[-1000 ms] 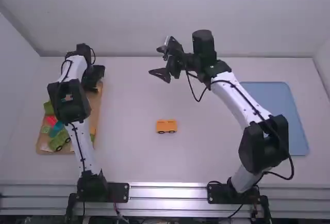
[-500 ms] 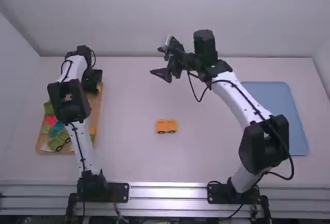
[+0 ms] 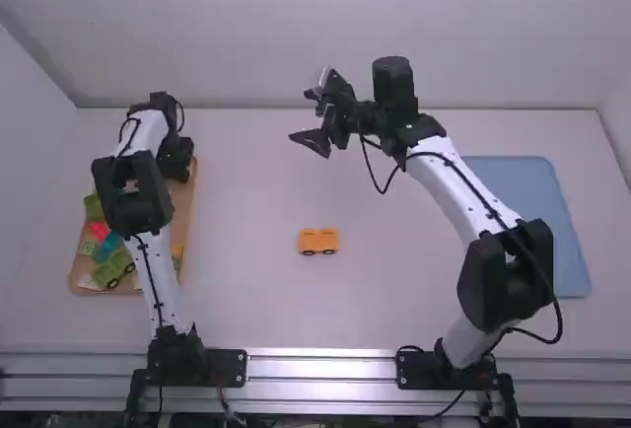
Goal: Assemble lego blocks to make yellow taxi
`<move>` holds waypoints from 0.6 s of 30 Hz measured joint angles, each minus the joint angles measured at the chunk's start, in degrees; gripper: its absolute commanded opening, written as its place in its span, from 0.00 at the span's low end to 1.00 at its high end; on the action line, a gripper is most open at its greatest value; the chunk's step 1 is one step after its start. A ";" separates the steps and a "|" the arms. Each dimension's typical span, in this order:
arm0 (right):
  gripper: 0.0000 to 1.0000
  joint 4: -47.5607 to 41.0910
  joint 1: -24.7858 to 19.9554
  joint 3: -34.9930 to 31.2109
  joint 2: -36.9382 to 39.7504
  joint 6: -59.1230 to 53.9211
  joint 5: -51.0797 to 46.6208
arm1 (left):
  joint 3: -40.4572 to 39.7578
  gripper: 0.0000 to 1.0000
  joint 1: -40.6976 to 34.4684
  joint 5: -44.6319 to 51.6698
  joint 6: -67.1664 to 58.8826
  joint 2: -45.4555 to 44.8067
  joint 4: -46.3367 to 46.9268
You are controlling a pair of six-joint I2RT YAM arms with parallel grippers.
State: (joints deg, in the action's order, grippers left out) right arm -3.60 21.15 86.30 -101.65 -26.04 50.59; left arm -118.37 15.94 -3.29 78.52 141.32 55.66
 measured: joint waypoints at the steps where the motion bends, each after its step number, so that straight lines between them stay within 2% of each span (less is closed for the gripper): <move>1: 0.99 -0.02 0.00 0.00 -0.02 0.02 0.02 | 0.02 0.41 0.02 0.00 0.00 0.00 -0.02; 3: 0.99 0.00 0.00 0.00 0.00 0.11 0.02 | 0.04 0.19 0.02 0.04 0.22 0.00 -0.37; 4: 0.99 -0.02 0.00 0.00 0.00 0.09 0.02 | 0.02 0.05 0.02 0.04 0.39 -0.02 -0.42; 5: 0.99 -0.02 0.00 0.00 0.00 0.02 0.00 | 0.02 0.02 0.02 0.04 0.39 -0.07 -0.44; 6: 0.99 0.00 0.00 0.00 0.00 0.04 0.02 | 0.02 0.02 0.02 0.02 0.20 -0.11 -0.24; 8: 0.99 -0.02 0.00 0.00 0.00 0.20 0.02 | -0.31 0.11 0.02 -0.37 0.17 -0.11 2.19; 10: 0.99 0.02 0.00 0.00 -0.02 0.09 0.02 | -0.61 0.14 0.11 -0.98 0.13 -0.11 6.03; 12: 0.99 -0.02 0.00 0.00 0.00 0.20 0.04 | -1.46 0.13 0.22 -1.49 -0.48 -0.09 10.38; 18: 0.99 0.35 0.00 0.00 0.00 0.11 0.00 | -10.58 0.13 1.20 -3.56 -1.62 -0.09 23.19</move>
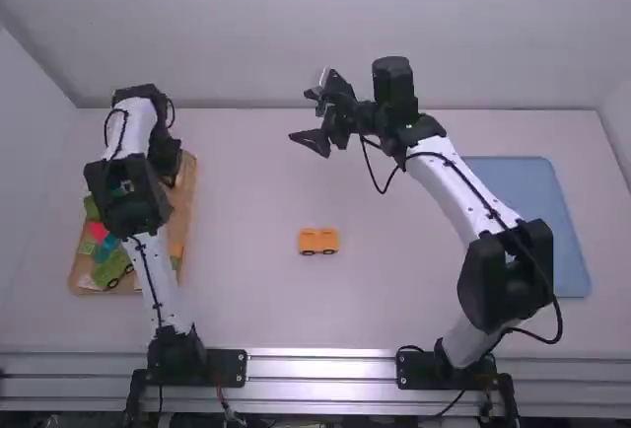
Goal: Assemble lego blocks to make yellow taxi
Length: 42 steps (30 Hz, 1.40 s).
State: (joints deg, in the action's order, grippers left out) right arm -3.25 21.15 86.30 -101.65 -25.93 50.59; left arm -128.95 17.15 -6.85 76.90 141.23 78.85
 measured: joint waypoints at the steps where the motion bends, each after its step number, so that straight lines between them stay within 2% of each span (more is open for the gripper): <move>1: 0.99 0.24 0.00 0.00 -0.02 0.13 0.02 | -1.92 0.09 -0.07 -1.38 -0.44 0.00 1.99; 6: 0.99 0.24 0.00 0.00 0.00 0.11 0.04 | -3.37 0.06 -1.66 -6.25 -2.49 -0.02 4.22; 7: 0.99 0.24 0.00 0.00 -0.02 0.52 0.00 | -2.93 0.02 -2.80 -7.56 -3.04 -0.04 4.20; 10: 0.99 0.04 -0.07 0.00 0.00 1.92 0.04 | 0.00 0.02 -7.13 -9.94 -3.48 -1.03 2.34; 15: 0.99 -1.33 -1.22 0.00 0.00 2.89 0.09 | 10.38 0.02 -16.44 -11.65 -4.79 -8.52 -6.10; 18: 0.99 -1.49 -2.73 0.00 0.00 3.30 0.50 | 19.74 0.02 -21.97 -11.69 -7.06 -18.53 -12.52; 20: 0.99 -1.53 -3.28 0.00 0.00 3.34 1.05 | 22.03 0.02 -22.84 -11.69 -8.04 -21.31 -13.49; 23: 0.99 -1.64 -4.96 0.00 -0.02 3.32 4.09 | 31.89 0.02 -24.57 -11.82 -18.56 -32.37 -16.41; 25: 0.99 -1.77 -5.51 0.00 -0.02 3.34 5.40 | 34.10 0.02 -24.79 -11.37 -23.43 -34.36 -16.85; 26: 0.99 -1.92 -6.08 0.00 0.00 3.41 6.93 | 36.61 0.02 -24.94 -10.19 -30.60 -35.98 -17.44; 29: 0.99 -2.49 -7.37 0.00 -0.02 3.30 10.71 | 40.48 0.02 -24.94 -5.66 -45.24 -36.63 -19.32; 34: 0.99 -3.17 -9.05 0.00 -0.02 3.37 17.20 | 47.39 0.02 -25.05 8.59 -74.44 -36.54 -24.55; 35: 0.99 -3.28 -9.35 0.00 0.00 3.37 18.51 | 48.70 0.04 -25.18 11.43 -80.70 -36.57 -25.49; 36: 0.99 -3.32 -9.40 0.00 -0.02 3.30 18.82 | 49.00 0.06 -25.22 12.02 -82.09 -36.54 -25.66; 37: 0.99 -3.37 -9.60 0.00 0.00 3.34 20.04 | 50.62 0.06 -25.62 14.80 -88.89 -36.54 -26.51; 39: 0.99 -3.32 -9.68 0.00 0.00 3.43 21.77 | 53.35 0.02 -26.71 17.31 -98.44 -36.57 -27.30; 42: 0.99 -3.28 -9.68 0.00 0.00 3.30 23.23 | 56.26 0.04 -28.68 18.62 -108.30 -36.57 -26.71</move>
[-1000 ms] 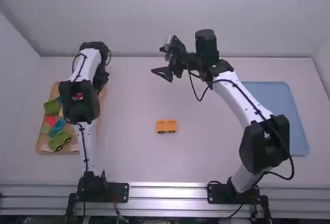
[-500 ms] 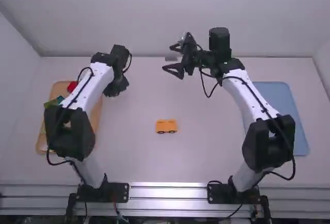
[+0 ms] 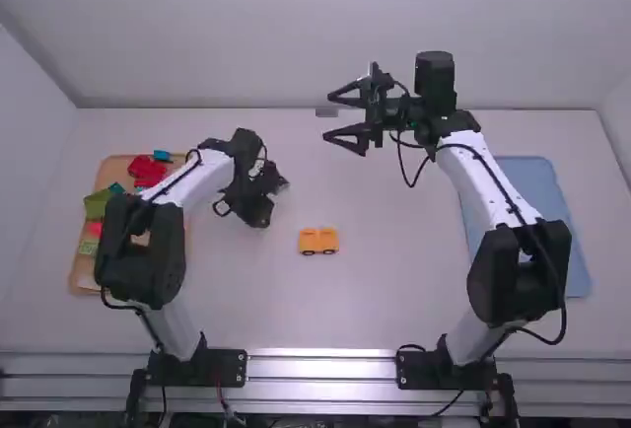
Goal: Assemble lego blocks to make yellow taxi
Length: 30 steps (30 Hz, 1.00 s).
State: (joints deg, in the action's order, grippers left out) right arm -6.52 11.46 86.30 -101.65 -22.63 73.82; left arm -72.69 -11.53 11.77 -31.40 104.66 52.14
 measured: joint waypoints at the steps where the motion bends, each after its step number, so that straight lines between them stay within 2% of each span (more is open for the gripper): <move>1: 0.99 0.09 0.00 0.00 -0.02 0.15 0.35 | 1.14 0.04 -0.92 0.46 -4.09 0.02 0.52; 6: 0.99 0.09 0.00 0.00 0.00 0.09 1.07 | 5.03 0.12 -3.67 0.22 -18.40 0.02 -0.48; 8: 0.99 -0.04 0.00 0.00 0.00 0.11 1.27 | 6.67 0.28 -4.11 -0.83 -25.24 0.00 -3.82; 11: 0.99 -0.07 0.00 0.00 0.00 0.15 1.29 | 8.11 0.34 -3.87 -2.75 -29.33 0.02 -9.62; 12: 0.99 -0.07 0.00 0.00 0.00 0.13 1.33 | 8.76 0.40 -3.85 -3.50 -30.51 0.00 -11.89; 15: 0.99 -0.09 0.02 0.00 -0.02 0.22 1.44 | 10.62 0.41 -3.85 -4.74 -33.48 0.02 -15.82; 18: 0.99 -0.07 0.39 -0.02 0.00 0.00 1.42 | 12.66 0.49 -3.85 -5.29 -37.83 0.02 -18.25; 19: 0.99 -0.07 0.57 0.00 0.00 0.17 1.40 | 13.44 0.55 -3.87 -5.49 -39.15 0.00 -19.21; 21: 0.99 -0.09 0.76 0.00 0.00 0.00 1.33 | 14.62 0.99 -3.85 -6.05 -40.89 0.02 -20.85; 26: 0.99 -0.07 0.92 0.00 0.00 -0.02 0.87 | 14.60 0.99 -3.85 -6.21 -40.87 0.00 -20.87; 30: 0.99 0.09 0.90 0.00 0.00 0.24 0.76 | 12.79 0.99 -3.61 -2.69 -42.14 -0.42 -16.61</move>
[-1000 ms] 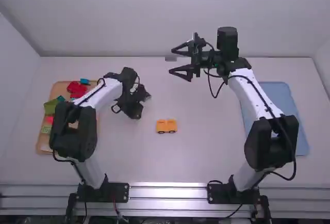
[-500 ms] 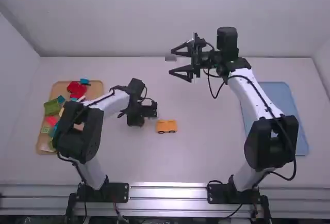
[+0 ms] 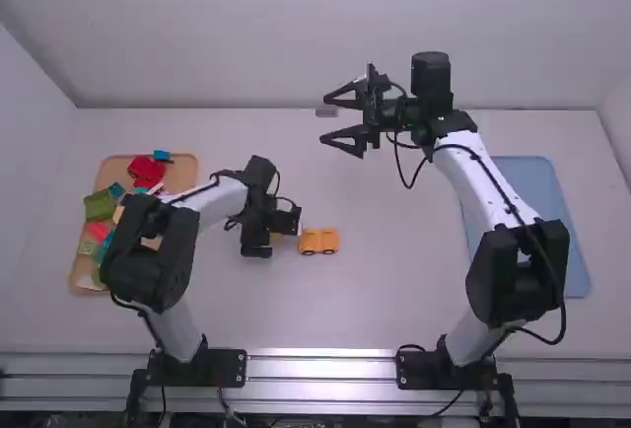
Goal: Assemble lego blocks to make yellow taxi
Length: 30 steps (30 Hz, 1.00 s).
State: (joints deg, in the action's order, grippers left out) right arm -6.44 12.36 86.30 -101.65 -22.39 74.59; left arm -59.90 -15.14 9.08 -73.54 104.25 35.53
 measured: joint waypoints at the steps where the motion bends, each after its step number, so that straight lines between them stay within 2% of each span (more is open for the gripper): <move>1: 0.99 -0.04 -0.04 0.00 0.00 -0.02 0.02 | -0.33 0.99 0.15 0.74 -0.26 -0.20 0.55; 9: 0.99 0.24 -0.17 0.00 0.00 -0.17 0.02 | -2.08 0.99 8.61 16.85 -2.62 -4.31 1.49; 13: 0.99 0.37 -0.57 0.00 -0.02 -0.22 0.02 | 0.13 0.99 14.23 28.79 -2.69 -4.31 -4.76; 17: 0.99 -0.11 -0.66 0.00 -0.02 -0.11 0.00 | 7.17 0.99 18.49 40.00 -2.38 -4.31 -12.83; 20: 0.99 -1.62 -0.66 0.00 0.00 -0.55 0.00 | 11.52 0.99 19.39 43.54 -2.34 -4.28 -17.03; 23: 0.99 -6.14 -0.63 0.00 -0.02 -3.58 0.00 | 17.55 0.99 19.37 46.47 -0.87 -4.28 -26.12; 26: 0.99 -9.40 -0.94 0.00 0.00 -6.54 -0.02 | 19.93 0.99 19.37 47.45 1.81 -4.28 -31.56; 30: 0.99 -14.40 -1.36 0.00 0.00 -9.64 0.15 | 20.76 0.99 19.37 47.36 4.22 -4.28 -33.83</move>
State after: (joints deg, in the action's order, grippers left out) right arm -20.84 11.00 86.30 -101.65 -32.03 74.74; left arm -39.13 4.23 56.45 -69.32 99.96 1.69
